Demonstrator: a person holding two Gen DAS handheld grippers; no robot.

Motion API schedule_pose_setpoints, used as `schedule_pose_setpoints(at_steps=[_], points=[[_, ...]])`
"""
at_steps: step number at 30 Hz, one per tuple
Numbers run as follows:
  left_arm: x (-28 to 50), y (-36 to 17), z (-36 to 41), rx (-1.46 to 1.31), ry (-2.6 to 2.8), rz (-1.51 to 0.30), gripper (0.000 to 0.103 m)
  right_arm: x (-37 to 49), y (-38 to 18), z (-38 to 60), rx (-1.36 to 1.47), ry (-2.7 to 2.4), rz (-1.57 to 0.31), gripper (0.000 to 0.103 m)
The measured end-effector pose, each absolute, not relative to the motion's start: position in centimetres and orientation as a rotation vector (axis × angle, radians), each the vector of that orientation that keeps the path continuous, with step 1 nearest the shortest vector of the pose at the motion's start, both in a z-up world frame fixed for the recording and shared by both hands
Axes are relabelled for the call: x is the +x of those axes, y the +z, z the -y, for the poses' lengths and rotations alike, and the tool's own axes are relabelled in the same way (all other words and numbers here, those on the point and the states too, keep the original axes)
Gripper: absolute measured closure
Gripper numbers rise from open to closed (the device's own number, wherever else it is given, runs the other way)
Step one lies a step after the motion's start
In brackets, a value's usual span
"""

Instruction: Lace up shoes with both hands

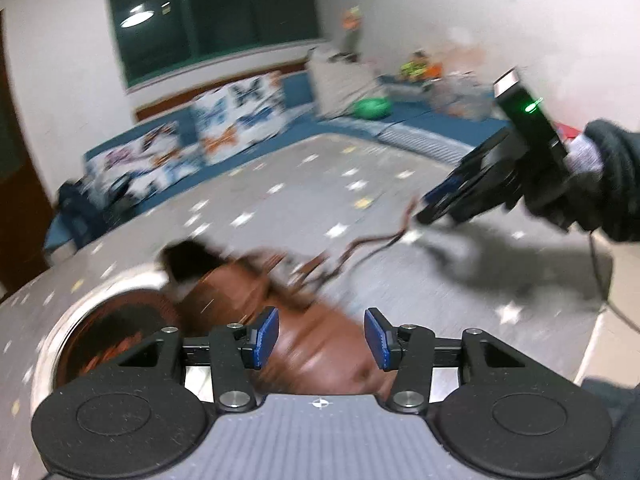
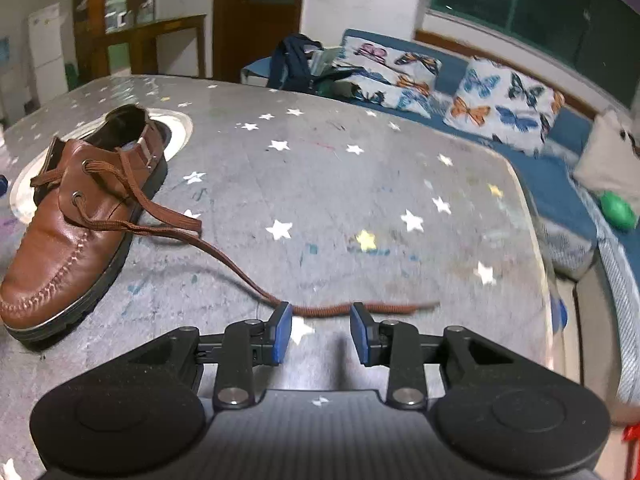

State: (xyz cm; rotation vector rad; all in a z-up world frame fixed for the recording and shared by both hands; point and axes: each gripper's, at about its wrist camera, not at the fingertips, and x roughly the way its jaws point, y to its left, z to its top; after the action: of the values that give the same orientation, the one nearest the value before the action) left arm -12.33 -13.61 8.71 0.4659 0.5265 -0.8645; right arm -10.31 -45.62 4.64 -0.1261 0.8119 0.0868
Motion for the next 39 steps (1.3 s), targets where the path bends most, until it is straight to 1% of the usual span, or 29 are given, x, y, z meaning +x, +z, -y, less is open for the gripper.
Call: schedule_pose_setpoints(at_steps=[2, 6, 14, 19, 25, 29, 33, 39], points=[[-12.1, 8.7, 15.7, 0.500, -0.878, -0.500, 0.051, -10.7, 4.6, 46.3, -0.081, 0.073, -0.817, 0.068], [-10.7, 7.7, 20.1, 0.569, -0.865, -0.480, 0.049, -10.8, 4.5, 47.8, 0.019, 0.058, -0.824, 0.067], [-8.0, 4.1, 24.3, 0.568, -0.894, -0.647, 0.049, -11.5, 4.4, 50.5, 0.164, 0.025, -0.822, 0.065], [-8.0, 2.6, 24.5, 0.551, -0.950, -0.729, 0.049, -11.4, 3.8, 51.7, 0.260, 0.015, -0.821, 0.065], [-8.8, 1.9, 24.1, 0.525, -0.998, -0.773, 0.047, -11.1, 3.0, 52.0, 0.327, 0.016, -0.810, 0.064], [-9.4, 1.8, 24.0, 0.506, -1.020, -0.780, 0.046, -10.6, 2.8, 51.3, 0.336, 0.028, -0.798, 0.063], [-10.4, 1.8, 23.5, 0.485, -1.044, -0.782, 0.040, -9.9, 2.5, 50.1, 0.335, 0.051, -0.785, 0.064], [-12.4, 1.7, 23.4, 0.457, -1.028, -0.766, 0.040, -9.3, 2.2, 46.6, 0.266, 0.125, -0.774, 0.064]])
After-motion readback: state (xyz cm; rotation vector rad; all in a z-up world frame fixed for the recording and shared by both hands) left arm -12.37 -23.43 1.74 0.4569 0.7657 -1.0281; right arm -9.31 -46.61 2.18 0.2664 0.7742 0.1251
